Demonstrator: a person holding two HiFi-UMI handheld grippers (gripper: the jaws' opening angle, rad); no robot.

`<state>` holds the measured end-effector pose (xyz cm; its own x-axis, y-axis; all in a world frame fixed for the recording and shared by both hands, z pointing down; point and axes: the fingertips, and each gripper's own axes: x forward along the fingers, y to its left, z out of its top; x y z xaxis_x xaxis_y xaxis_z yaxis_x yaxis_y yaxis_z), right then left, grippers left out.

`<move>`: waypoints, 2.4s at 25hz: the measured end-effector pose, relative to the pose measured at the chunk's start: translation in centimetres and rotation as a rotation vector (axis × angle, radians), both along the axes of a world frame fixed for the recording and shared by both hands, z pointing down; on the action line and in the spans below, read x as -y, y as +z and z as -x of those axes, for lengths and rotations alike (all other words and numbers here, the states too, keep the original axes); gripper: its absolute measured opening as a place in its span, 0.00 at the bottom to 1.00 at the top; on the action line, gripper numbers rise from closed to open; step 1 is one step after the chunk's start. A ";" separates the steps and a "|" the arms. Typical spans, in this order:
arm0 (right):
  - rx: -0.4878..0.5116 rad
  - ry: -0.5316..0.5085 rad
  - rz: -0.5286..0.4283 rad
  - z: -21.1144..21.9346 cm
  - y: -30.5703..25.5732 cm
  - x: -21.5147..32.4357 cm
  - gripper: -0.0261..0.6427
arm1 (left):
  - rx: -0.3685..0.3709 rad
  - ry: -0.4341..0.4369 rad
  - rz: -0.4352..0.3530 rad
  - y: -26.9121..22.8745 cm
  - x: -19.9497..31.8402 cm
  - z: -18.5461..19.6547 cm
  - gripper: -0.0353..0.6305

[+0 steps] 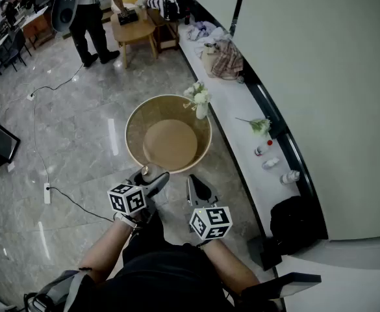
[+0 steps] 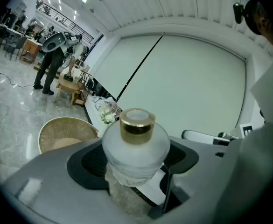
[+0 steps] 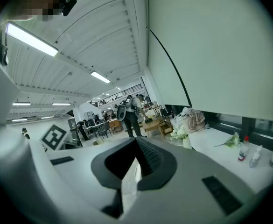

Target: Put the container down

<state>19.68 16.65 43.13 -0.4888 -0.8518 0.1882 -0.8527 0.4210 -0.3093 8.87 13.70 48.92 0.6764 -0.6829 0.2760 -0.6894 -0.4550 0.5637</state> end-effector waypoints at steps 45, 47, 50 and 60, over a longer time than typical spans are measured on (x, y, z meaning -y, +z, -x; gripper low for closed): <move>-0.053 0.058 -0.204 14.5 -12.4 -14.1 0.05 | 0.328 -0.004 -0.380 -14.9 -16.7 14.8 0.56; -0.064 0.059 -0.209 14.7 -12.6 -14.3 0.05 | 0.328 0.002 -0.381 -15.0 -16.7 14.9 0.56; -0.075 0.063 -0.211 14.5 -12.5 -13.8 0.05 | 0.323 0.008 -0.385 -15.0 -16.1 14.5 0.56; -0.075 0.074 -0.205 12.6 -11.4 -8.7 0.05 | 0.338 -0.024 -0.360 -14.2 -11.4 14.3 0.56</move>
<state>7.10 25.38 31.71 -0.4150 -0.9089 0.0413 -0.9009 0.4042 -0.1580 -5.39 25.05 34.71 0.5730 -0.7892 0.2208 -0.8189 -0.5619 0.1165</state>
